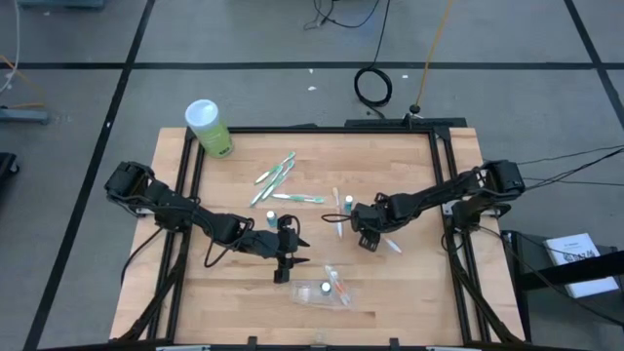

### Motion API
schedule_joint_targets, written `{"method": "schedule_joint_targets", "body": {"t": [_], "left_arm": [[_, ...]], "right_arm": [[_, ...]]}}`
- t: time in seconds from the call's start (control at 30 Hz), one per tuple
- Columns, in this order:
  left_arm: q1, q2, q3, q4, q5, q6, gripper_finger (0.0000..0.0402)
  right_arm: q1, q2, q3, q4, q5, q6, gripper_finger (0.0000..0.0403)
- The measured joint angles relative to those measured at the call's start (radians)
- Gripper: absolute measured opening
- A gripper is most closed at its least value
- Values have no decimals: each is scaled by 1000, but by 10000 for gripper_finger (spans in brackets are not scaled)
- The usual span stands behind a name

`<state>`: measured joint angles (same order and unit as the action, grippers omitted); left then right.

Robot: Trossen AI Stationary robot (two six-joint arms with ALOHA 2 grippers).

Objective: Pick & Place toothbrushing station
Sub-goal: Put the orange toothbrush into the transparent organizer

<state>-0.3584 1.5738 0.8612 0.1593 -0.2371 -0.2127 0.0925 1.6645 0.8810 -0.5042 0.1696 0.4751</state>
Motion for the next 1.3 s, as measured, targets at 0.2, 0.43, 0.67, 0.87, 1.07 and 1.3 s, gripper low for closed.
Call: {"method": "schedule_joint_targets", "body": {"t": [0.2,0.43,0.67,0.87,1.07,1.3], "left_arm": [[0,0,0,0,0,-4,196],[0,0,0,1,0,-5,196],[0,0,0,2,0,-10,196],[0,0,0,12,0,-10,195],[0,0,0,22,0,-4,196],[0,0,0,26,0,-1,196]], "right_arm": [[-3,16,-1,-16,3,38,135],[-6,7,-3,-23,-36,58,22],[-4,-20,-4,-25,-37,14,6],[36,-178,-10,-42,-11,13,3],[152,-371,-9,65,30,37,1],[357,-428,-7,475,133,-90,1]]}}
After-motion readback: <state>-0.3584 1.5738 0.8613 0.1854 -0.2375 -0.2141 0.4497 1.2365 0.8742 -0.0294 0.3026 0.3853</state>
